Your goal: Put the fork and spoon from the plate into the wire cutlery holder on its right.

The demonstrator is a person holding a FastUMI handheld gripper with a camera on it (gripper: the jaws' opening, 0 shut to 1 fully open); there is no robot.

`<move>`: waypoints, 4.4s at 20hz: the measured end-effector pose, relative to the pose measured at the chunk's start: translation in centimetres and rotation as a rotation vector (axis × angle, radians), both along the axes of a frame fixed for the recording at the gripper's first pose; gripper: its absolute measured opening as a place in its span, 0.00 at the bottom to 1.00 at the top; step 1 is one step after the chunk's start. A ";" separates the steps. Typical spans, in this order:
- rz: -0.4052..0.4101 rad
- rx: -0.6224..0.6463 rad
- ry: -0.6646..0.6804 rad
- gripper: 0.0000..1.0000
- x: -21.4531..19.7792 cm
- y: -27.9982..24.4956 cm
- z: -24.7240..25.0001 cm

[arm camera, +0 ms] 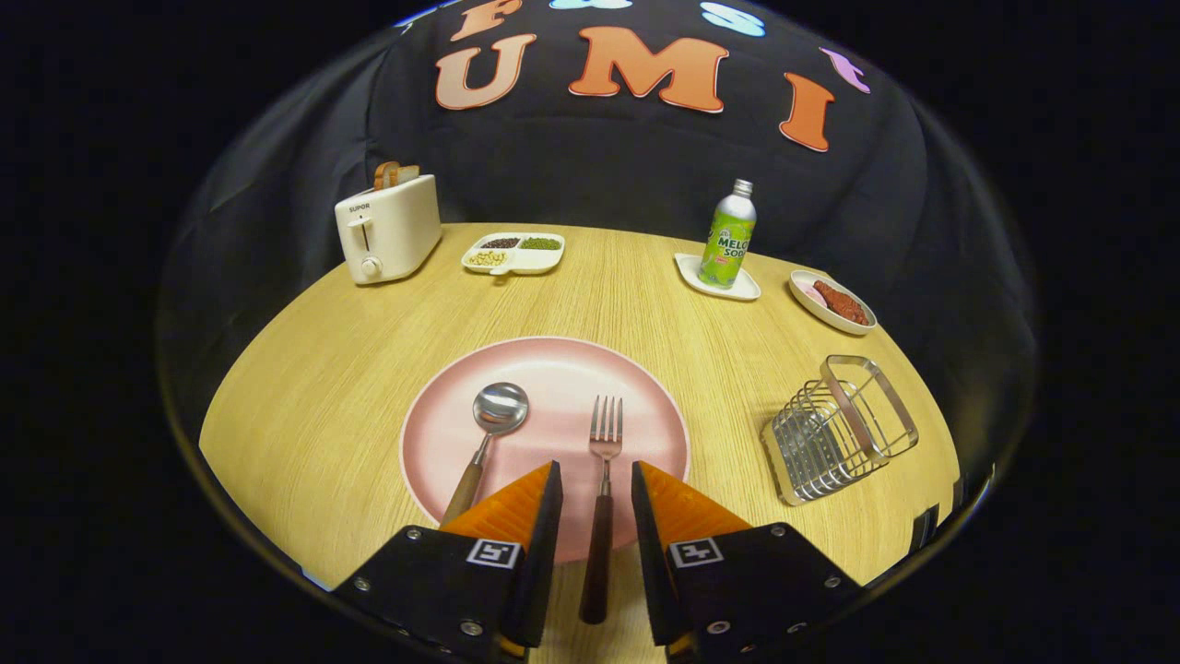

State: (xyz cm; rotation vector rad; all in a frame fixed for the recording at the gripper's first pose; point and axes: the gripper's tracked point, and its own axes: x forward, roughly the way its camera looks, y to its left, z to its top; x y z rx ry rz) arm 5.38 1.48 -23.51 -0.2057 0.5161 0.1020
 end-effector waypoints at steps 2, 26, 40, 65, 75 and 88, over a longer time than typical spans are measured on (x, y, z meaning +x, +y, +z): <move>-0.009 -0.007 0.017 0.38 0.1 -0.2 -0.6; -0.042 0.002 0.108 0.05 0.8 -0.4 -1.8; 0.011 -0.030 0.181 0.05 -1.1 -6.2 6.2; 0.034 -0.253 0.647 0.05 0.7 -18.5 7.5; 0.070 -0.301 0.770 0.05 2.4 -18.8 5.0; 0.093 -0.315 0.739 0.25 3.3 -17.7 5.1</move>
